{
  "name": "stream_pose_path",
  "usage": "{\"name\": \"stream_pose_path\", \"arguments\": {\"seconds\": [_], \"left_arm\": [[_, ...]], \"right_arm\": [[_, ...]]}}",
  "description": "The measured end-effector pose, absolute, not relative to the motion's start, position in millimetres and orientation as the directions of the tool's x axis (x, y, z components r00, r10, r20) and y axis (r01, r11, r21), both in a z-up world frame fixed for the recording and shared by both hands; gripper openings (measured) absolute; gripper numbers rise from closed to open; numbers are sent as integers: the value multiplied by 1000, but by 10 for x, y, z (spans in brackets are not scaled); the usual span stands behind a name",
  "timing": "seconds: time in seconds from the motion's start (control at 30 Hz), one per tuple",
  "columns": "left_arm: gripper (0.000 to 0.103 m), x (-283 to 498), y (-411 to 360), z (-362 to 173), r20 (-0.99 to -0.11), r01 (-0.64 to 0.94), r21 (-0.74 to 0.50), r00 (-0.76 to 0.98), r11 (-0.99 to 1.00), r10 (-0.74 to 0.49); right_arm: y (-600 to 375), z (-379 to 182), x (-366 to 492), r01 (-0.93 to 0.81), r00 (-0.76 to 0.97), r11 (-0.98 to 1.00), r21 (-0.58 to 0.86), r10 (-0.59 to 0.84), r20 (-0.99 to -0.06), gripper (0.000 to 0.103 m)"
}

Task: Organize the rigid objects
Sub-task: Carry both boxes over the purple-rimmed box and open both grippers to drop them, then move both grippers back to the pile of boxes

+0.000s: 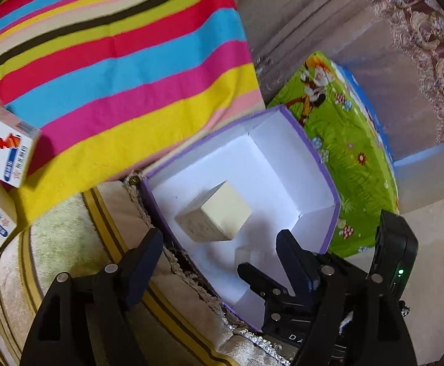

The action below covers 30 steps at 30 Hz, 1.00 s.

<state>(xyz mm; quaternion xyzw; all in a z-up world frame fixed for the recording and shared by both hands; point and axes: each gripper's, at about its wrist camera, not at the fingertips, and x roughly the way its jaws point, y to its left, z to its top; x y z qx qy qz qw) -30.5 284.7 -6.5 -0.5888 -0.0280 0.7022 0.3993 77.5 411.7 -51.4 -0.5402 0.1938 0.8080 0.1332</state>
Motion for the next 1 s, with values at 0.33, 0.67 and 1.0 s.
{"name": "stream_pose_path", "arguments": {"seconds": [0.33,0.67,1.0], "left_arm": [[84,-263,2556,211,-758,-550,-507,-81,-663,647],[84,-231,1815,330,-755,-466,-475,-219,-746,618],[84,-178,879,296,-737,-309,-506,-330,-805,590]], "right_arm": [[4051,-351,752,-417,-424,-894,164,32,-905,72],[3875,-190,706,-365,-462,-920,145,44,-886,73],[3737,-88,643,-308,-477,-943,126,39,-878,73]]}}
